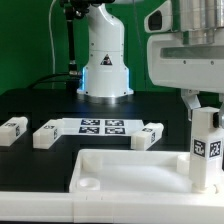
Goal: Assemble desk
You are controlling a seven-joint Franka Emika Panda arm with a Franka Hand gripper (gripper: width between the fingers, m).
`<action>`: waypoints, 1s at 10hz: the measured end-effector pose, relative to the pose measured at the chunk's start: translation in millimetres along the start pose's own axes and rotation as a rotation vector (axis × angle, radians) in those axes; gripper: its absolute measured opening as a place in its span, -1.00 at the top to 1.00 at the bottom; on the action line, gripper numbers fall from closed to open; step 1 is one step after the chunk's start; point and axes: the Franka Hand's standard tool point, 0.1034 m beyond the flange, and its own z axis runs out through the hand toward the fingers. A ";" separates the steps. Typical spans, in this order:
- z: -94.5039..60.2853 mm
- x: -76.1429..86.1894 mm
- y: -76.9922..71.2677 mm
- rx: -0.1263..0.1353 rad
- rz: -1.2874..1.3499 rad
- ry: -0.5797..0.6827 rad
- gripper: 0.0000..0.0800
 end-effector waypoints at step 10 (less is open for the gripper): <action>-0.5 -6.3 -6.5 -0.016 -0.832 0.032 -0.62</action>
Offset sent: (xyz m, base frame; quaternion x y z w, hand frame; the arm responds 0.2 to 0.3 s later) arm 0.0029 -0.0010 0.0036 -0.0292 0.0345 -0.2359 0.9707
